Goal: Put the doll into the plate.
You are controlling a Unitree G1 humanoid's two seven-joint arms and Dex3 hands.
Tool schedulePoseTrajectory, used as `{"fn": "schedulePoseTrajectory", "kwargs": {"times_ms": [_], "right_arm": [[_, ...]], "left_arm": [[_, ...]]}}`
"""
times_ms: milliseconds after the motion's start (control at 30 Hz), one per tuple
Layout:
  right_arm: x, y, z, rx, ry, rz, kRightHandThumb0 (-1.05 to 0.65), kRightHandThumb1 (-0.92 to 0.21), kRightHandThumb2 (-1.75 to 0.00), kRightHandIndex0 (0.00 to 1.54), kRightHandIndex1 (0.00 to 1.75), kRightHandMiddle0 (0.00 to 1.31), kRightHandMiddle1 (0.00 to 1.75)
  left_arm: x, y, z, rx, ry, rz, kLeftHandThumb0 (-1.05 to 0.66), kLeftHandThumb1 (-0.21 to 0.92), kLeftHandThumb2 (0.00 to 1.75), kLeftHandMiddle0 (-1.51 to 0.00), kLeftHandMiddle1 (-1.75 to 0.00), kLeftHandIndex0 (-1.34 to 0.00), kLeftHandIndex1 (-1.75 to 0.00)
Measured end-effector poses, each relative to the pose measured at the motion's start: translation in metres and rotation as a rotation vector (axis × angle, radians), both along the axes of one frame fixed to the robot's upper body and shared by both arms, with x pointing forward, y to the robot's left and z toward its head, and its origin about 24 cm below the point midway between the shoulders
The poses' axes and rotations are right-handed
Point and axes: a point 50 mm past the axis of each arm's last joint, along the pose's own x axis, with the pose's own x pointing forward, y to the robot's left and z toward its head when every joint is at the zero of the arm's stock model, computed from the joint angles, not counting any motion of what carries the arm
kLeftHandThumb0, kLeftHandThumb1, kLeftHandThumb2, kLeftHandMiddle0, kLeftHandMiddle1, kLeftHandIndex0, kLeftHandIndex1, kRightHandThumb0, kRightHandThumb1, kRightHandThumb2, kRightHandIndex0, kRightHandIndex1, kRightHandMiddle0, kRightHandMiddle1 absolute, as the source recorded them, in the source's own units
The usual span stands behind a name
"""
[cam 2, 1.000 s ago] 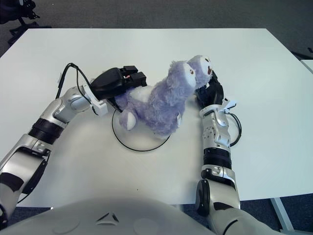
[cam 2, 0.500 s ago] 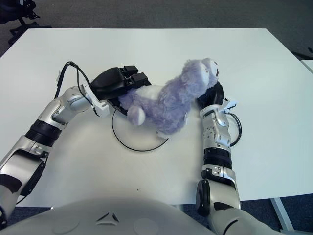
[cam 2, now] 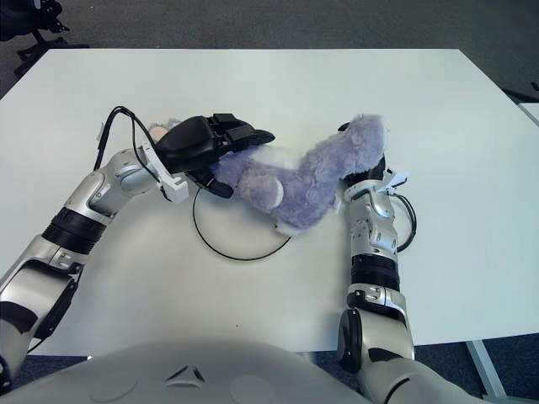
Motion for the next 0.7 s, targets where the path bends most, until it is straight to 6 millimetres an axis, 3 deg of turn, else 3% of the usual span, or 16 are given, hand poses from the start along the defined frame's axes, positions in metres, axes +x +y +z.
{"fn": "schedulePoseTrajectory", "kwargs": {"times_ms": [700], "right_arm": [[-0.0004,0.0004,0.0004,-0.061,0.015,0.008,-0.37,-0.74,-0.75,0.77,1.75,0.31,1.75]], "left_arm": [[-0.0048,0.0013,0.0003,-0.003,0.062,-0.016,-1.03,0.92,0.82,-0.38,0.00,-0.16,-0.01]]}}
